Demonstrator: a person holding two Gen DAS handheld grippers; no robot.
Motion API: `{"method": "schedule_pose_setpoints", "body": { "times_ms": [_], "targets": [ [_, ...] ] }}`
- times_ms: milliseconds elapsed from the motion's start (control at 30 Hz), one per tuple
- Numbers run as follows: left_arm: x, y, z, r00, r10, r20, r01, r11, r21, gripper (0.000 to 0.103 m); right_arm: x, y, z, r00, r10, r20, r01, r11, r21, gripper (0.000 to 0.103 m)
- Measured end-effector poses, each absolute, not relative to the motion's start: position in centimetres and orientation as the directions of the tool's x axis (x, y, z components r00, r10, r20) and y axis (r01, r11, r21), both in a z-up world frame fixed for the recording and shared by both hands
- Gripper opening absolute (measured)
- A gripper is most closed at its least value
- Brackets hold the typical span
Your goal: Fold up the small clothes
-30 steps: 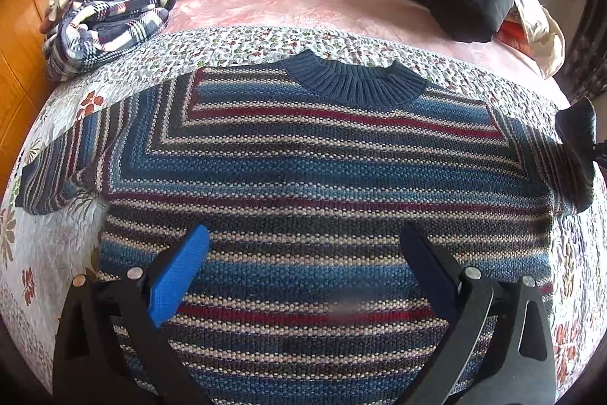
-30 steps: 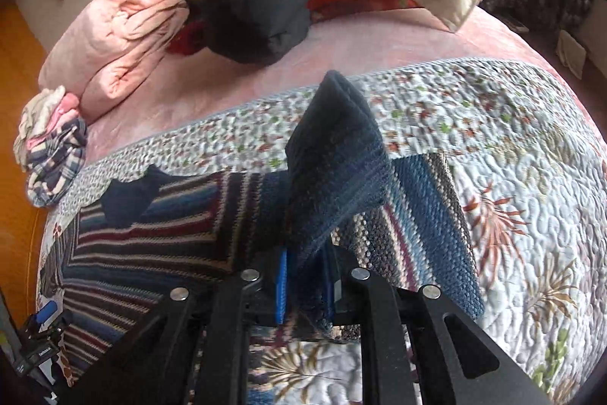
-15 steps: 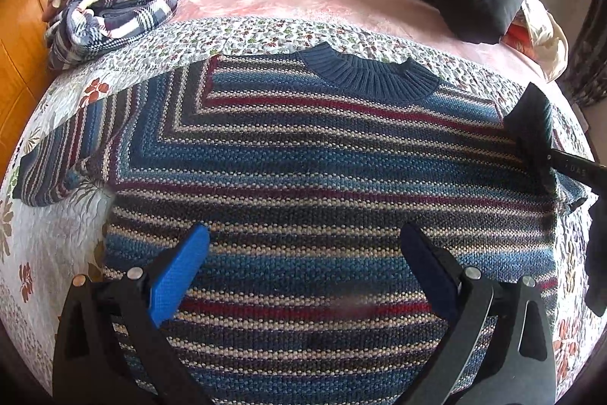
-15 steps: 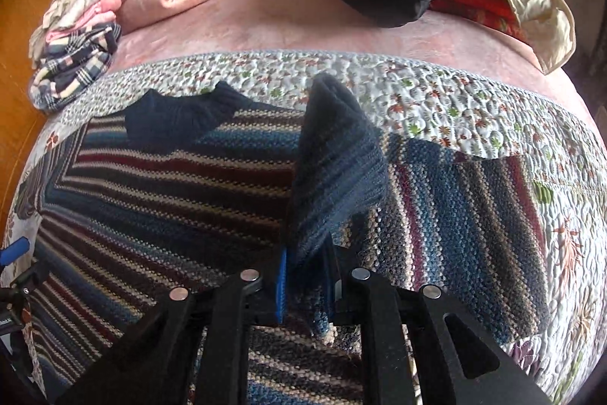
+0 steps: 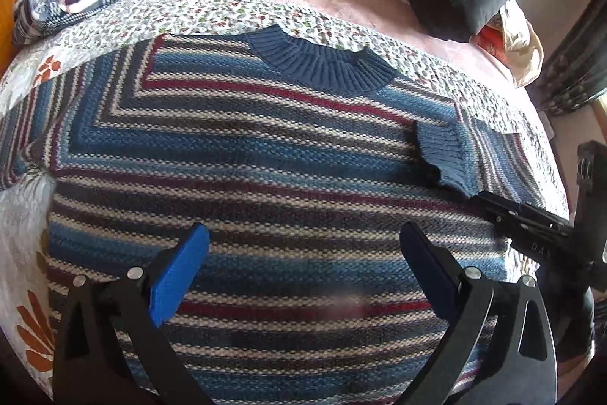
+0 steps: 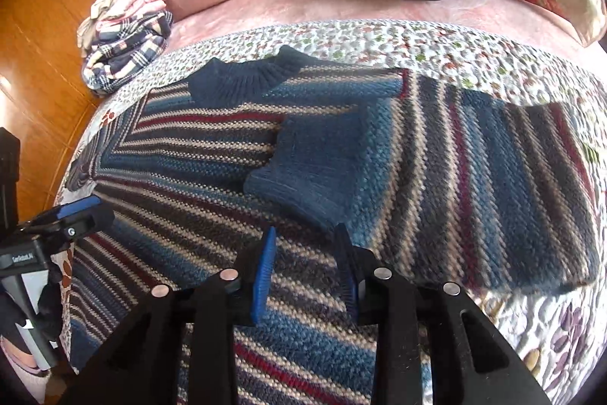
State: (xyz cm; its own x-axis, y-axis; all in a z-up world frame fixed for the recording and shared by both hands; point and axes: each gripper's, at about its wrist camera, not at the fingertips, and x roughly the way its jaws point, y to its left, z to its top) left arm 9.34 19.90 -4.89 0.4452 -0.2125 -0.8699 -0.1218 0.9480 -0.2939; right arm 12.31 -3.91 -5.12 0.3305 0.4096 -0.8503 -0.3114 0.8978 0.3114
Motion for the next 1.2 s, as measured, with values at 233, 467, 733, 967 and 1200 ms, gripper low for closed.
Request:
{"method": "schedule_pose_setpoints", "body": {
  "times_ms": [233, 467, 733, 967, 1200],
  "targets": [
    [15.2, 13.5, -5.7, 0.339, -0.419, -0.842, -0.022, 0.892, -0.452, 0.099, 9.5, -10.0, -4.4, 0.383, 0.368, -0.847, -0.204, 0.928, 0.311, 0.033],
    [19.9, 9.2, -9.7, 0.183, -0.554, -0.812, -0.072, 0.817, -0.573, 0.096, 7.2, -13.3, -4.1, 0.418, 0.331, -0.846, -0.169, 0.943, 0.286, 0.035],
    [21.5, 6.9, -10.7, 0.155, -0.512, -0.845, -0.084, 0.845, -0.528, 0.034, 5.8, -15.3, -4.1, 0.448, 0.296, -0.844, -0.145, 0.955, 0.258, 0.035],
    [21.0, 8.8, -9.3, 0.217, -0.53, -0.82, -0.113, 0.821, -0.56, 0.007, 5.9, -16.3, -4.2, 0.453, 0.288, -0.844, -0.106, 0.957, 0.27, 0.035],
    [19.1, 14.0, -5.1, 0.341, -0.468, -0.815, -0.092, 0.847, -0.524, 0.007, 7.4, -18.5, -3.6, 0.472, 0.307, -0.826, -0.025, 0.942, 0.335, 0.041]
  ]
}}
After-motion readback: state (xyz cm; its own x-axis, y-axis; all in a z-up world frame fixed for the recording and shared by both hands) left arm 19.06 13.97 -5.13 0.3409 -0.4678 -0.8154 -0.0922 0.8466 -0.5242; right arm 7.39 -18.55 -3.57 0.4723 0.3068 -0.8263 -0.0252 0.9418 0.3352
